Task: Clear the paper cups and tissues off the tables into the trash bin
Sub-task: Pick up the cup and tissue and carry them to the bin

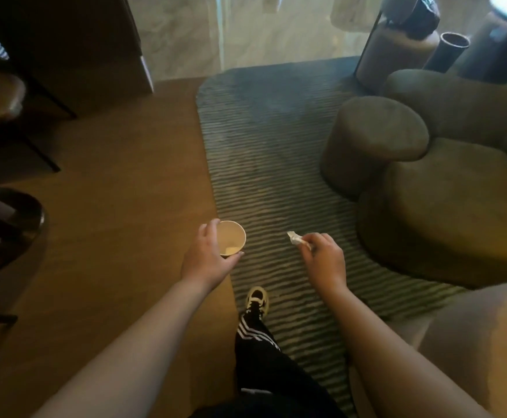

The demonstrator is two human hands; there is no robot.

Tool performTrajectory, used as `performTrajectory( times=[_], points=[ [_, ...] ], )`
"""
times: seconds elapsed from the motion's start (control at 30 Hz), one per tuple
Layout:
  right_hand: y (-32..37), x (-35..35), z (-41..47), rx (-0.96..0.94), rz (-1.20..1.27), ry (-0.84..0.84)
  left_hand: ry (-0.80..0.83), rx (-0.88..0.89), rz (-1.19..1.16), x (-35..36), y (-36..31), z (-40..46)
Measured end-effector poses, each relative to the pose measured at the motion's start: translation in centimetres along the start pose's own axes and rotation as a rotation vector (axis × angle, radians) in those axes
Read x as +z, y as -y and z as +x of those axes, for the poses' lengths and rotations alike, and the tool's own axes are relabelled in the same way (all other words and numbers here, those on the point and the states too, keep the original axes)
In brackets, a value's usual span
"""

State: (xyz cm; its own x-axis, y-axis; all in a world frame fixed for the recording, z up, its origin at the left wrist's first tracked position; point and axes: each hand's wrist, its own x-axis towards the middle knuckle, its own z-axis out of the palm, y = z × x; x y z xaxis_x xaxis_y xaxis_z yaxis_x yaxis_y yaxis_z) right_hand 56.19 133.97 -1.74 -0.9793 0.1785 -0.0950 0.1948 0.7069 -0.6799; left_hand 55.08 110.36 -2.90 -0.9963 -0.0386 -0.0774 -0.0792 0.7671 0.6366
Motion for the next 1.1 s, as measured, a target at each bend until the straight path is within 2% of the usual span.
performTrajectory(
  times=[0.33, 0.67, 0.93, 1.1],
  points=[
    [5.1, -2.5, 27.6, 0.028, -0.011, 0.005, 0.046, 0.035, -0.009, -2.0, -9.2, 27.9],
    [7.1, -0.2, 53.6, 0.077, -0.011, -0.051, 0.040, 0.073, 0.001, 0.2, -10.4, 55.8],
    [12.7, -0.3, 78.1, 0.135, -0.002, -0.105, 0.121, 0.140, 0.062, -2.3, -13.2, 82.1],
    [15.6, -1.2, 90.2, 0.155, 0.008, -0.146, 0.128, 0.150, 0.057, -2.7, -16.2, 94.7]
  ],
)
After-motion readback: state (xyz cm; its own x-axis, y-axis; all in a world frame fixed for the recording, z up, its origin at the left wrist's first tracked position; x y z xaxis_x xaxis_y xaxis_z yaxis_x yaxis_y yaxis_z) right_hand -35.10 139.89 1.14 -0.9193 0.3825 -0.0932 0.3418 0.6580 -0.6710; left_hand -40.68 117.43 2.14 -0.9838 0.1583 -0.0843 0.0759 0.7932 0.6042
